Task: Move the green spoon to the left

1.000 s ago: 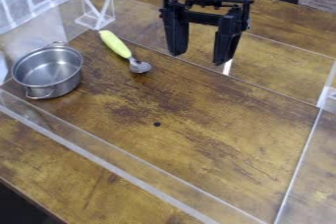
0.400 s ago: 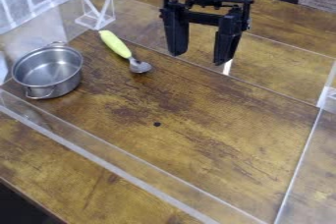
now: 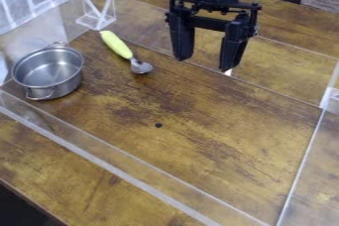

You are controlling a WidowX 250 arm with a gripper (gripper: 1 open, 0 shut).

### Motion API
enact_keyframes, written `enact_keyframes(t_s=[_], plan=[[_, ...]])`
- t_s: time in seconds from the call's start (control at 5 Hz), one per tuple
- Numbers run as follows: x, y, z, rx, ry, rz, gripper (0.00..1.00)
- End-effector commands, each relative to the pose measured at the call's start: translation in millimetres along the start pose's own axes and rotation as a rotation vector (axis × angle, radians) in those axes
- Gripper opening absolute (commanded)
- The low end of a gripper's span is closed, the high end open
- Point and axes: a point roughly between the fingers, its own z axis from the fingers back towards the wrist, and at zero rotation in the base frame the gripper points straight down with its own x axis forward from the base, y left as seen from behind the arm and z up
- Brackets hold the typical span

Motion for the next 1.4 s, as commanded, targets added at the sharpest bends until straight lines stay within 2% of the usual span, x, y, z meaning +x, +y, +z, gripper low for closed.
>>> enact_keyframes(t_s=[0.0, 0.4, 0.6, 1.2], plan=[[3.4, 2, 17.8, -0.003, -0.066, -0.003, 1.0], [15.8, 11, 13.7, -0.002, -0.066, 0.01, 1.0], [18.1, 15, 13.0, -0.002, -0.064, 0.026, 1.0], [17.1, 4, 11.3, -0.01, -0.028, -0.011, 1.0]])
